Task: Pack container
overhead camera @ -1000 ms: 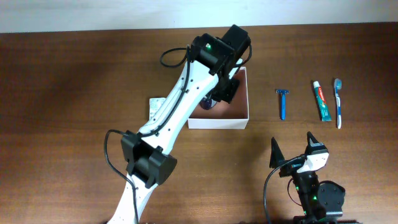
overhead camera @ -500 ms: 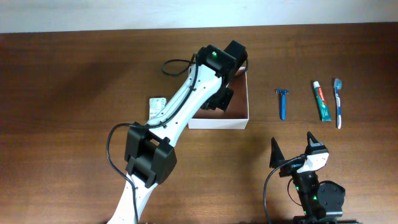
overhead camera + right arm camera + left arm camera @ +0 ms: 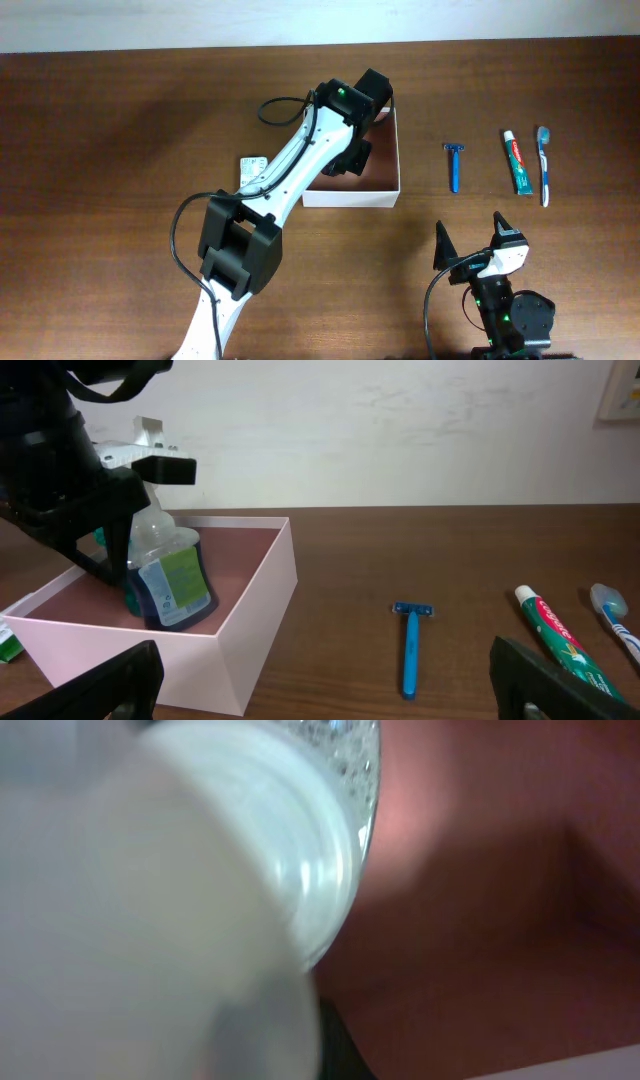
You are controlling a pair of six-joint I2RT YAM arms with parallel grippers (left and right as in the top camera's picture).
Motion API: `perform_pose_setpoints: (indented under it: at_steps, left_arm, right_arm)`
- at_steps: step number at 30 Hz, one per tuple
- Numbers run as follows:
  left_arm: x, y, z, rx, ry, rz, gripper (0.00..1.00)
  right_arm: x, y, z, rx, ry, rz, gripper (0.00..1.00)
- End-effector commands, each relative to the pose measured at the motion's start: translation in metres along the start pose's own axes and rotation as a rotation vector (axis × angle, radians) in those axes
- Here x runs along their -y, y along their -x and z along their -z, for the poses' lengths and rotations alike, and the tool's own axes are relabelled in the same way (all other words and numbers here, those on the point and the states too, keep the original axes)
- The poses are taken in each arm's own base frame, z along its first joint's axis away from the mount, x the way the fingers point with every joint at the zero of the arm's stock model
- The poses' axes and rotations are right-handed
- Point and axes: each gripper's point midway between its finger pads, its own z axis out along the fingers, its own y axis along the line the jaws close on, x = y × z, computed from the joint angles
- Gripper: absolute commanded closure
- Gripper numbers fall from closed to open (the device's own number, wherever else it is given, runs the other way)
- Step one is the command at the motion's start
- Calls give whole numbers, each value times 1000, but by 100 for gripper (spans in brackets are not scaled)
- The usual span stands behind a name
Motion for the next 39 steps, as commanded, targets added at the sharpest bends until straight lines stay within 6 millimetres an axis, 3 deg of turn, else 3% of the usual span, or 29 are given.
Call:
perform_pose_setpoints:
  at_steps: [1,13,39]
  left_arm:
    - [-5,1,-7,-4,13,18,99]
    - [-1,30,-5,117,-3,31,99]
    - [8,68,7,272,-48,48,99]
  right_arm:
    - [0,-2,0,-3,4,6,1]
    - [0,-2,0,-2,4,6,1]
    - [0,-2,0,-2,4,6,1]
